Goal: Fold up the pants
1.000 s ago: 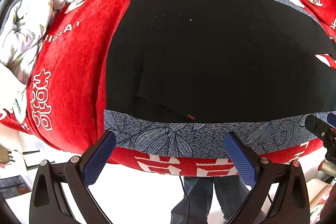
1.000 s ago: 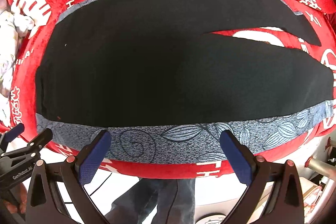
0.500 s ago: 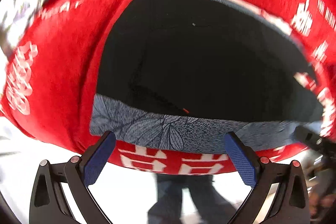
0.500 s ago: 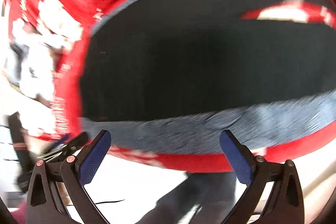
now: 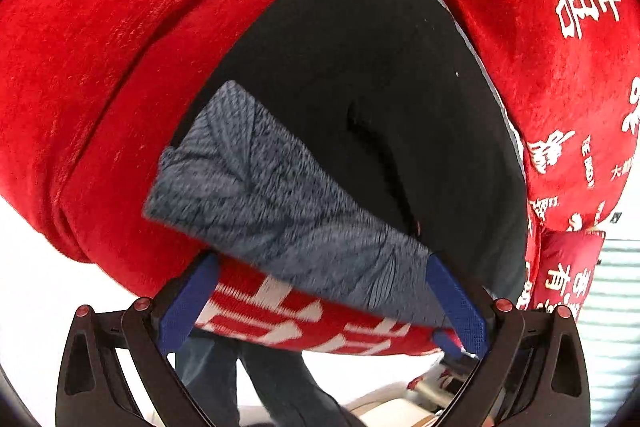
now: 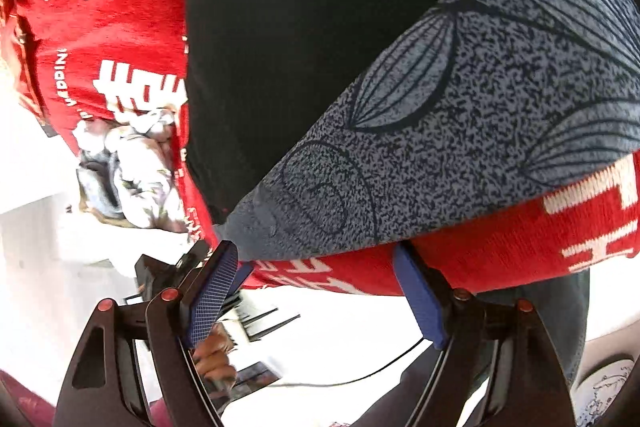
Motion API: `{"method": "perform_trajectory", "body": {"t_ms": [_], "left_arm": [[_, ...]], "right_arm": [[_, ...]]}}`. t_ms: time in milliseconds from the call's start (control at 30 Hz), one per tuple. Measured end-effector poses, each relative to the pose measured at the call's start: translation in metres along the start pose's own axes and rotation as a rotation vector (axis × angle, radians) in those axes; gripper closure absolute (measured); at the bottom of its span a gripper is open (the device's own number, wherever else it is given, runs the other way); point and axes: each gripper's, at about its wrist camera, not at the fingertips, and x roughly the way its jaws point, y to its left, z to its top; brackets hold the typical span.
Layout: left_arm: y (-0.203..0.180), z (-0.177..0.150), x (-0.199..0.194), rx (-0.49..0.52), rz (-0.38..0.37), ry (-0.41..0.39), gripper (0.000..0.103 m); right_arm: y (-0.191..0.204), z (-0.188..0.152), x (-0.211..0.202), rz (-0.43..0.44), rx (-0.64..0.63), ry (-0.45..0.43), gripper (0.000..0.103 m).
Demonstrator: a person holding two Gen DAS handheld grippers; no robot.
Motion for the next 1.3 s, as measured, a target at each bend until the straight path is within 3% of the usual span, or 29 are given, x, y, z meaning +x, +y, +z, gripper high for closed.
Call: {"method": "perform_trajectory", "body": {"t_ms": [167,333,400,467,567,600,633,700,733,767,867,1067,1300], "left_arm": [[-0.011,0.008,-0.007,0.009,-0.091,-0.023,0.0],[-0.017,0.01,0.001,-0.014,-0.059,-0.027,0.0],[-0.022,0.006,-0.003,-0.013,-0.077,-0.044,0.01],[-0.021,0.004,-0.005,0.006,-0.075,-0.046,0.011],[-0.017,0.005,0.004,0.019,-0.035,-0.032,0.015],[-0.02,0.006,0.004,0.019,-0.034,-0.032,0.015],[-0.021,0.006,0.003,0.023,-0.019,-0.036,0.024],[-0.021,0.007,0.002,0.035,0.029,-0.034,0.042],[-0.02,0.007,0.0,0.042,0.05,-0.031,0.06],[-0.018,0.008,-0.001,0.051,0.053,-0.024,0.079],[-0.009,0.013,-0.009,0.024,0.012,-0.001,0.085],[-0.045,0.021,-0.054,0.082,-0.022,-0.06,0.085],[-0.127,0.093,-0.069,0.198,-0.038,-0.205,0.085]], "right_arm": [[-0.004,0.006,-0.009,0.088,0.027,-0.048,0.02],[-0.01,0.011,-0.008,0.17,0.083,-0.057,0.02],[-0.005,0.012,-0.015,0.225,0.079,-0.075,0.021],[-0.004,0.013,-0.02,0.26,0.074,-0.087,0.023],[-0.017,0.015,-0.019,0.188,0.077,-0.09,0.027],[-0.021,0.016,-0.019,0.206,0.097,-0.095,0.029],[-0.027,0.015,-0.019,0.229,0.125,-0.101,0.034],[-0.039,0.012,-0.021,0.268,0.192,-0.12,0.065],[-0.043,0.01,-0.021,0.264,0.223,-0.126,0.098],[-0.044,0.009,-0.022,0.258,0.255,-0.136,0.097],[-0.021,0.007,-0.032,0.218,0.204,-0.149,0.097],[0.043,0.032,-0.062,0.164,0.021,-0.137,0.097],[0.112,0.12,-0.073,0.145,-0.133,-0.11,0.097]]}}
